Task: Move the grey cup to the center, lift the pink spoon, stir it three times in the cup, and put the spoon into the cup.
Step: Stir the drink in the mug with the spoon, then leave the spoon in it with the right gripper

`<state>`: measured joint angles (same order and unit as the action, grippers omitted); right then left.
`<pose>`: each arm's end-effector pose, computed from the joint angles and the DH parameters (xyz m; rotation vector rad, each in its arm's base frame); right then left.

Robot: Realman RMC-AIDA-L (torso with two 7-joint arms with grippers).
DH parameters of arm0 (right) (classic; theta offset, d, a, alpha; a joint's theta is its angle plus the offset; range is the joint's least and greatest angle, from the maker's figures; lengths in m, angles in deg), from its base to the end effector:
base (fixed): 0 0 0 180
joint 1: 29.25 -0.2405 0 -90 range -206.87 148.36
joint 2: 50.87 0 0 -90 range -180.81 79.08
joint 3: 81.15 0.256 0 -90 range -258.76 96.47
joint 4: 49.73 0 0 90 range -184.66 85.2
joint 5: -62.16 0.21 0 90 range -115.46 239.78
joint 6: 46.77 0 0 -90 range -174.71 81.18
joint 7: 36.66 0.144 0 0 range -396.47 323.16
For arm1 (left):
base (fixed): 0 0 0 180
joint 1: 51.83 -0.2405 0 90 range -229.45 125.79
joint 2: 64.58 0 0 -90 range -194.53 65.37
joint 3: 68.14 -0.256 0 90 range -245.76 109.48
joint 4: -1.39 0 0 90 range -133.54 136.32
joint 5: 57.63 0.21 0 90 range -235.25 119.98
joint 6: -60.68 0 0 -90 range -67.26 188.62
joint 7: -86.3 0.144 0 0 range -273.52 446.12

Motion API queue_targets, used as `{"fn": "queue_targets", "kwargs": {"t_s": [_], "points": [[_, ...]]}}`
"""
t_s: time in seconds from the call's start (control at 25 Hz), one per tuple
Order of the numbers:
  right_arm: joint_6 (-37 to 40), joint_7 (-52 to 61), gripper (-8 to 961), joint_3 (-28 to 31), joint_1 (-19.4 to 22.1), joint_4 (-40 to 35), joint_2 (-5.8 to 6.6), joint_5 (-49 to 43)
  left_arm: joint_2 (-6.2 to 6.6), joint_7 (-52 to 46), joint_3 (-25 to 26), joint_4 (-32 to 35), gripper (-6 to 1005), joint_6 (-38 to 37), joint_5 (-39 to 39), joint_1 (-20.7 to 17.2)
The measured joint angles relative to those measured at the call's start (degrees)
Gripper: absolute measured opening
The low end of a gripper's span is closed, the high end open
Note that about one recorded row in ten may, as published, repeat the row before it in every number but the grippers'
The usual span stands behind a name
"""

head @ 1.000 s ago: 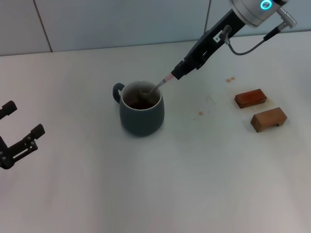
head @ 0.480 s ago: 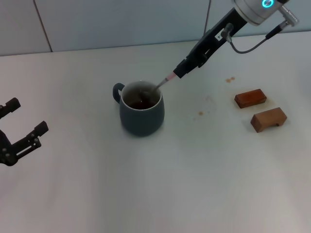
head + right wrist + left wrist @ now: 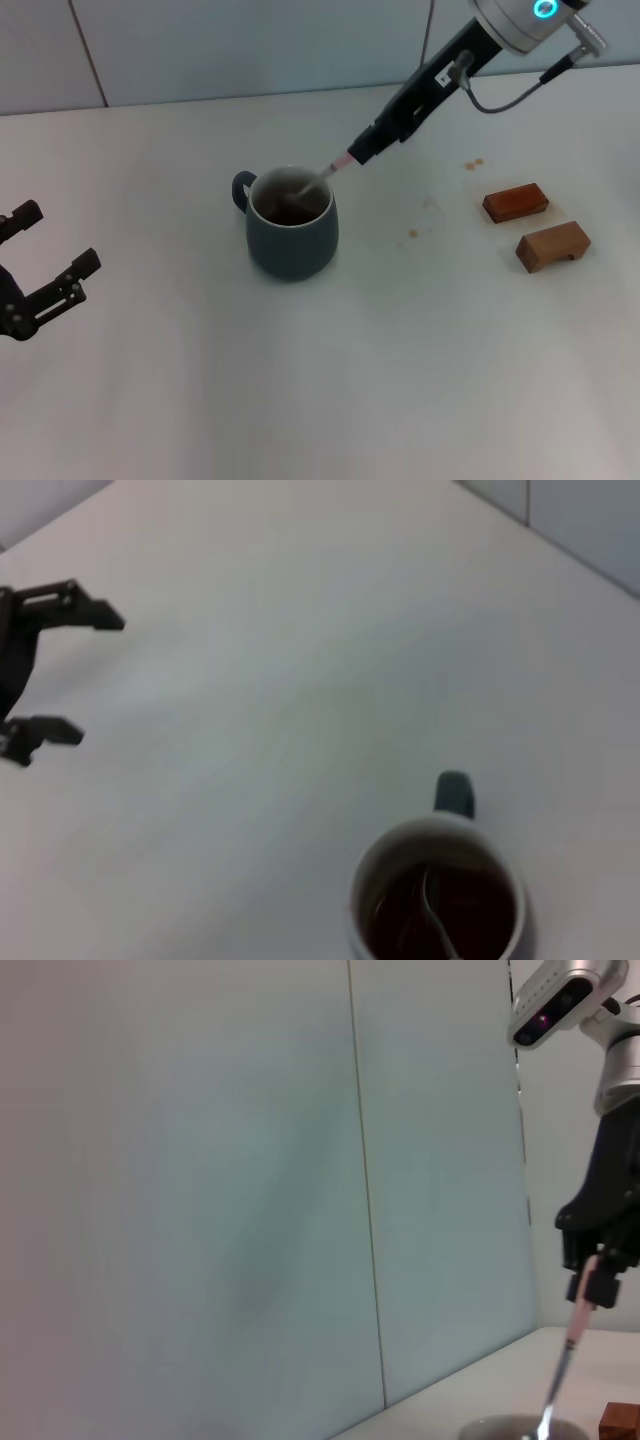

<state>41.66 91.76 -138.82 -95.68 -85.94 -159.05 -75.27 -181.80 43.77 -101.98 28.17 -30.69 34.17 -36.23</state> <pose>0.0997 0.4451 0.0298 -2.8742 0.8275 -0.2212 -0.3308 0.2679 0.0326 -2.2231 -0.2732 -0.8328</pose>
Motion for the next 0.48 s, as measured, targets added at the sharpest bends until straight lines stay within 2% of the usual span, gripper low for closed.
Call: {"fn": "queue_targets", "kwargs": {"t_s": [0.24,0.48], "points": [[-1.38,1.42,109,0.03,-0.07,0.45,0.21,-2.40,-0.08,0.12,0.00,-0.05,844,-0.04,-0.12,0.06],[1.08,1.19,109,0.04,-0.73,0.52,0.14,-2.91,-0.24,0.14,0.11,-0.07,844,-0.23,-0.15,0.04]]}}
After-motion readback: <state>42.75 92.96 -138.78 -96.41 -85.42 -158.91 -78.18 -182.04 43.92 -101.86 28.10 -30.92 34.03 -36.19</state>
